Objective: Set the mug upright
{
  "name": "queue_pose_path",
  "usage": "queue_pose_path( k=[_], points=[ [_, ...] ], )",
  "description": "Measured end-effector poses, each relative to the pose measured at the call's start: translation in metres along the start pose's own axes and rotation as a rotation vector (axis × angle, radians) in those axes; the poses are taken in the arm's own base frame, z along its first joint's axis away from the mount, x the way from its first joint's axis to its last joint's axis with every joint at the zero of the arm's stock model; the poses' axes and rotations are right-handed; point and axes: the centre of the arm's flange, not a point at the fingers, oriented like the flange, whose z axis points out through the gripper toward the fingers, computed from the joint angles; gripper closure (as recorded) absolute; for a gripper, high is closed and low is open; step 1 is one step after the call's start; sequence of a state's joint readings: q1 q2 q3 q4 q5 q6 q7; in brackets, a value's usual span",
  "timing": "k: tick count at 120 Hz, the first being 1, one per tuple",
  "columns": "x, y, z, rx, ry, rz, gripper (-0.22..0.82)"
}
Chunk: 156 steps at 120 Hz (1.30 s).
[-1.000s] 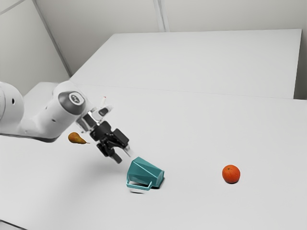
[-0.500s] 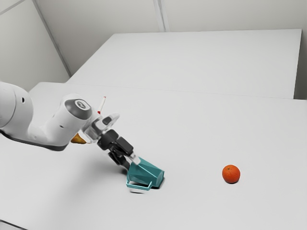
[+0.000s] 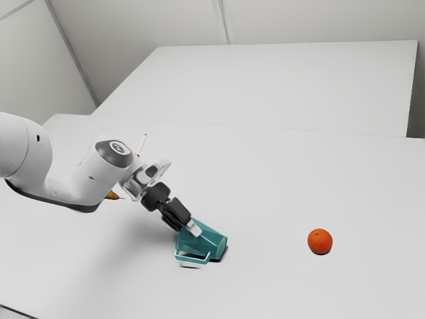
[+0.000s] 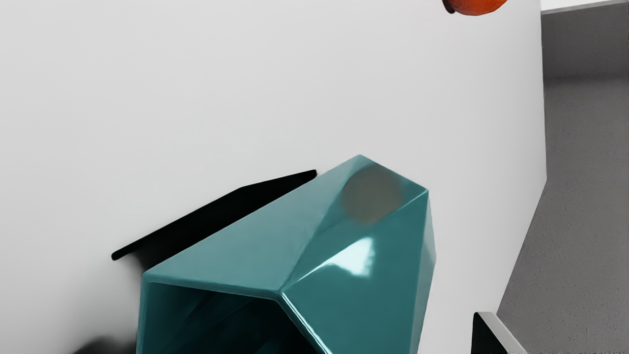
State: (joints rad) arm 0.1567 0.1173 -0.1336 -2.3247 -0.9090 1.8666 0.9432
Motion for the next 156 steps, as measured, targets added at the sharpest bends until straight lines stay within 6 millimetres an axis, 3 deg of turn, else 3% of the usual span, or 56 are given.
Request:
queue_pose_path(
  k=[30, 68, 90, 119, 139, 156],
  points=[
    [0.001, 0.002, -0.002, -0.001, 0.007, 0.035, 0.65],
    [0.005, 0.007, -0.004, 0.019, 0.012, 0.076, 0.75],
    [0.015, 0.041, -0.016, 0.090, 0.030, 0.164, 0.77],
    [0.027, 0.081, -0.046, 0.401, -0.068, 0.292, 0.78],
    [0.028, 0.069, -0.076, 0.616, -0.128, 0.254, 0.78],
    [0.029, 0.061, -0.085, 0.758, -0.169, 0.212, 0.78]
  ],
)
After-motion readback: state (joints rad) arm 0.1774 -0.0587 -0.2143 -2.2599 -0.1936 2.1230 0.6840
